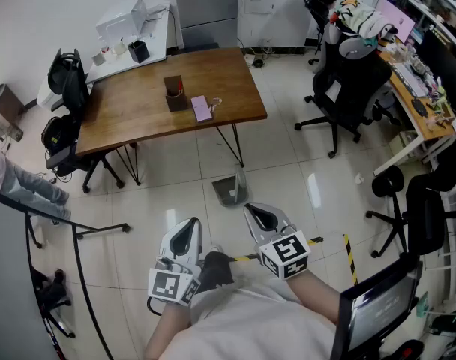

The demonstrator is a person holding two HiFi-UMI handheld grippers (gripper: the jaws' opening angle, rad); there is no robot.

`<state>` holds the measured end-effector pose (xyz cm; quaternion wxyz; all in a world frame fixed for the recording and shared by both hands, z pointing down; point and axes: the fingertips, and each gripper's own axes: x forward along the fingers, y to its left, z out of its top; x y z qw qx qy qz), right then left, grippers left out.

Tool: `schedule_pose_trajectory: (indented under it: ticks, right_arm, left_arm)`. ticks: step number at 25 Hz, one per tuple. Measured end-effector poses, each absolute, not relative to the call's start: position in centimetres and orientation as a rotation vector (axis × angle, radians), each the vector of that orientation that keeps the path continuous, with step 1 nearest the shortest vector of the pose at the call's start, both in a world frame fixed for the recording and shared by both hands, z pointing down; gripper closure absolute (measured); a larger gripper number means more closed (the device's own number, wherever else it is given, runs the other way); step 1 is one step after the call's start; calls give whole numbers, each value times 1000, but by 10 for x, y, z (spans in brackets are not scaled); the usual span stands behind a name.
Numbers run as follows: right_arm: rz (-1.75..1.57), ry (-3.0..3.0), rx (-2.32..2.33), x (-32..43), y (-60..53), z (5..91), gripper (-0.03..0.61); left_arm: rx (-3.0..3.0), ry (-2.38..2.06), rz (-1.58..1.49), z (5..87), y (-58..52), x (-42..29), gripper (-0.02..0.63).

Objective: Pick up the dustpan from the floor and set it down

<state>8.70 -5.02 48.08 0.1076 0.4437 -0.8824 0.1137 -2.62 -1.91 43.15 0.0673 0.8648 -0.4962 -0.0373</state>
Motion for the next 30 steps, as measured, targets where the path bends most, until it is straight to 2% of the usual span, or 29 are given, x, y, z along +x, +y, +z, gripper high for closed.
schedule_pose_trajectory:
  ticks: [9,10,14,17,18,21,30]
  right_arm:
    - [498,-2362,1441,83,-150,515,575]
    - [530,-2333,1430,83,-160,523,560]
    - [632,-2212,1301,79,-184,564,434]
    - [666,-2132,1259,83,-200,593,380]
    - [694,-2101,1250,84,-207,604,337]
    - [768,-2002,1179,85,-229,646,306]
    - [1094,-1663,1013,111,-250,824,314]
  left_arm:
    - [2638,-1346,-148,435,-134,-63,598]
    - [2633,-1334,-140,439,-144,-65,598]
    - [2593,-1311,-102,454,-169,-66,598]
    - [2591,-1318,-86,459,-185,-64,598]
    - [2583,-1331,-87,459,-192,-65,598]
    - [2559,-1368,-81,464,-211,-72,598]
    - [2441,-1448,16,567,-228,-102,598]
